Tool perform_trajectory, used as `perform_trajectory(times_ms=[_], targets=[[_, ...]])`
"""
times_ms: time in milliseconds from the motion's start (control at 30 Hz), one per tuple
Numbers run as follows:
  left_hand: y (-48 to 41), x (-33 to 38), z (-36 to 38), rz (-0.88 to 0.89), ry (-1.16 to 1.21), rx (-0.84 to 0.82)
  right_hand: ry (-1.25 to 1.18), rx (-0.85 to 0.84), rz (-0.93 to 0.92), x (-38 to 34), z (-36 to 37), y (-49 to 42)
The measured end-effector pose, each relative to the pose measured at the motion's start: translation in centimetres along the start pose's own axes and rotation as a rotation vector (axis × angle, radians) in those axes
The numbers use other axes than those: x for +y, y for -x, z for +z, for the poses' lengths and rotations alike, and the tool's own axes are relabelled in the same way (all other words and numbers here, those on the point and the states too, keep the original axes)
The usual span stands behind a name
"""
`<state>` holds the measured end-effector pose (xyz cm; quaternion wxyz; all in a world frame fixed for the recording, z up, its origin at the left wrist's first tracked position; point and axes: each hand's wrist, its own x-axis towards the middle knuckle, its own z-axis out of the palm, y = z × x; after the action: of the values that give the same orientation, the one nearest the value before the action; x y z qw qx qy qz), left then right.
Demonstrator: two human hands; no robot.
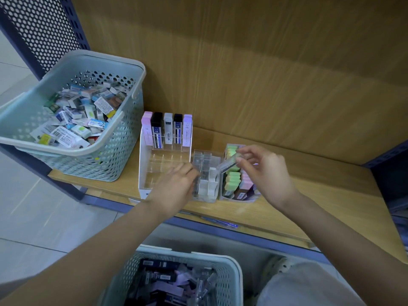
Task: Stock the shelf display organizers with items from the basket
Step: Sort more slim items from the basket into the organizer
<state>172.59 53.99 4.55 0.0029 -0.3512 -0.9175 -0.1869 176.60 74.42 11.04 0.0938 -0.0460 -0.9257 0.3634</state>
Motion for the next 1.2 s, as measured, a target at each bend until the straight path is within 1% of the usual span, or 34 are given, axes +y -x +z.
perform_trajectory(times_ms=[33,100,267,400,500,633,767,867,967,1067,1133,1200], targets=[[0.2,-0.5,0.5,0.042,-0.071,0.0,0.035,-0.015,-0.03,0.1,0.6,-0.4],[0.6,-1.3,1.1,0.055,-0.136,0.004,0.108,-0.067,-0.095,0.2,2.1,-1.1],[1.0,-1.7,1.6,0.09,-0.16,-0.001,0.23,-0.193,-0.192,0.4,5.2,-2.9],[0.9,-1.2,1.5,0.081,-0.165,-0.01,0.254,-0.275,-0.173,0.1,6.5,-3.7],[1.0,-1.2,1.5,0.062,-0.154,-0.034,0.359,-0.317,-0.137,0.1,6.9,-4.0],[1.1,-0.9,1.0,0.061,-0.17,-0.09,0.645,-0.26,-0.187,0.0,7.6,-3.8],[1.1,-0.8,1.0,0.087,-0.224,-0.088,0.84,-0.241,-0.222,-0.1,8.2,-3.3],[0.9,-0.5,0.8,0.095,-0.305,-0.125,0.984,-0.175,-0.275,-0.3,8.2,-2.5],[0.9,0.1,0.7,0.075,-0.381,-0.152,0.893,-0.094,-0.358,-0.3,7.8,-1.1],[2.1,0.5,0.6,0.098,-0.386,-0.048,0.728,-0.058,-0.438,-0.2,7.3,2.3],[3.9,0.6,0.8,0.122,-0.334,0.054,0.663,-0.048,-0.48,0.0,6.9,5.0],[6.6,0.6,1.6,0.141,-0.278,0.068,0.651,-0.074,-0.533,0.6,7.1,7.8]])
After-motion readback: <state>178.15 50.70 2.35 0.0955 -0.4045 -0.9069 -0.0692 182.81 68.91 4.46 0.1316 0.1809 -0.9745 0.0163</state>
